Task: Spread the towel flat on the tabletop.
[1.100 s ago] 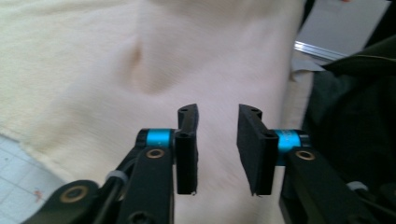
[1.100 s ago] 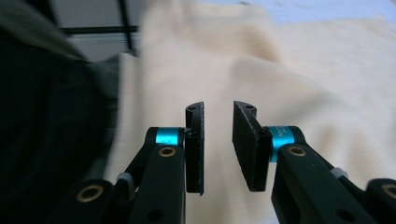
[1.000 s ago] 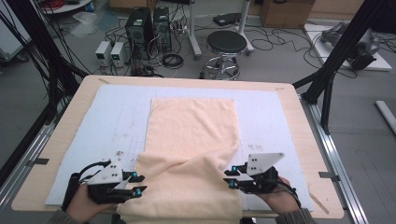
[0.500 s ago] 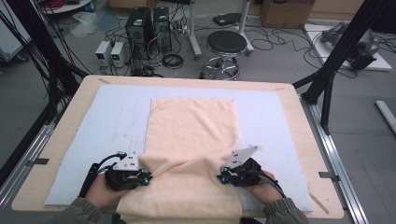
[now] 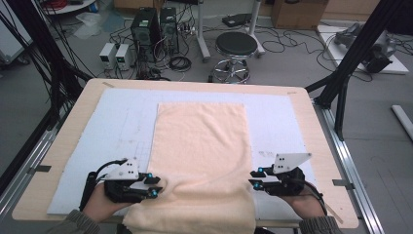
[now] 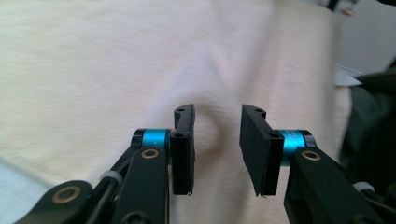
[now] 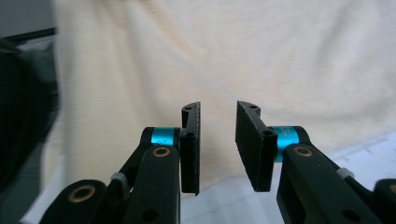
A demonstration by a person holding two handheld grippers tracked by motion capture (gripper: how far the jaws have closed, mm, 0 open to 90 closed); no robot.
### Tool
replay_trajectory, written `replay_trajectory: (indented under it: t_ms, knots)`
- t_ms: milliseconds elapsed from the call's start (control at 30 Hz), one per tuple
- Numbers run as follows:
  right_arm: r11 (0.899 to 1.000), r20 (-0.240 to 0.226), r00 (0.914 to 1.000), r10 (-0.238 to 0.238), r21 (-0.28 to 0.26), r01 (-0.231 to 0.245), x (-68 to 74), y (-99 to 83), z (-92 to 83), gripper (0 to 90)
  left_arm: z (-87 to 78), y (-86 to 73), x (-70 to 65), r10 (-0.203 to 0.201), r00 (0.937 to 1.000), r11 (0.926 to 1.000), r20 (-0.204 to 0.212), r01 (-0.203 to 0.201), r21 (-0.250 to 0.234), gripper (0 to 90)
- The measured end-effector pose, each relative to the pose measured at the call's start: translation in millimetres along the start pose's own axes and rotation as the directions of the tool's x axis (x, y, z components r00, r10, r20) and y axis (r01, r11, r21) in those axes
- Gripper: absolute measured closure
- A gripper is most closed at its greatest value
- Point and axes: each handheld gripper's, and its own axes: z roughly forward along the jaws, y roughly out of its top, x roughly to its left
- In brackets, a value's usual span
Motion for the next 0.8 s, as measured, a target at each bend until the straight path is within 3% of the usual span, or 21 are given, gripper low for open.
replay_trajectory:
  t_ms: [67, 133, 267, 333, 433, 533, 633, 700, 767, 800]
  knots:
    - [0.999, 0.022, 0.9997, 0.005, 0.036, -0.006, -8.2, -3.4, 12.8, 71.0, 5.6, -3.5, 10.6, -0.018, 0.9984, 0.9996, -0.054, 0.019, 0.019, 64.5]
    - [0.996, 0.017, 0.9997, 0.015, 0.090, -0.017, -14.7, -7.4, 28.5, 68.5, 14.4, -8.9, 23.4, -0.065, 0.9941, 0.9967, -0.088, 0.069, 0.043, 63.8]
    - [0.987, 0.004, 0.9997, 0.025, 0.159, -0.025, -19.8, -11.6, 52.8, 61.5, 33.8, -14.6, 43.1, -0.132, 0.9879, 0.9839, -0.082, 0.141, 0.111, 58.7]
    - [0.988, -0.001, 0.9997, 0.023, 0.154, -0.022, -21.0, -10.1, 58.9, 67.1, 40.9, -15.1, 43.6, -0.112, 0.9909, 0.9835, -0.075, 0.121, 0.134, 58.9]
    - [0.987, -0.033, 0.9992, 0.022, 0.162, -0.016, -24.3, -3.8, 64.2, 85.7, 41.7, -11.9, 41.6, -0.083, 0.9929, 0.9841, -0.085, 0.095, 0.150, 75.7]
    - [0.989, -0.023, 0.9996, 0.015, 0.144, -0.012, -25.5, 8.4, 70.9, 86.1, 36.6, -11.7, 43.5, -0.090, 0.9893, 0.9846, -0.115, 0.105, 0.139, 82.5]
    - [0.989, -0.011, 0.9999, -0.007, 0.148, 0.009, -25.4, 21.0, 77.6, 86.3, 26.0, -10.3, 50.4, -0.107, 0.9791, 0.9875, -0.173, 0.125, 0.097, 83.4]
    - [0.981, -0.023, 0.9997, -0.009, 0.193, 0.013, -25.4, 24.5, 81.9, 86.4, 20.8, -9.9, 55.1, -0.130, 0.9774, 0.9862, -0.167, 0.145, 0.081, 83.3]
    - [0.967, -0.030, 0.9995, -0.009, 0.255, 0.016, -24.7, 22.1, 84.1, 86.4, 19.9, -9.7, 54.5, -0.112, 0.9815, 0.9872, -0.155, 0.128, 0.095, 82.5]
    - [0.968, -0.039, 0.9992, -0.004, 0.251, 0.013, -25.0, 19.6, 81.7, 86.4, 20.5, -10.1, 53.1, -0.109, 0.9822, 0.9871, -0.154, 0.125, 0.100, 81.8]
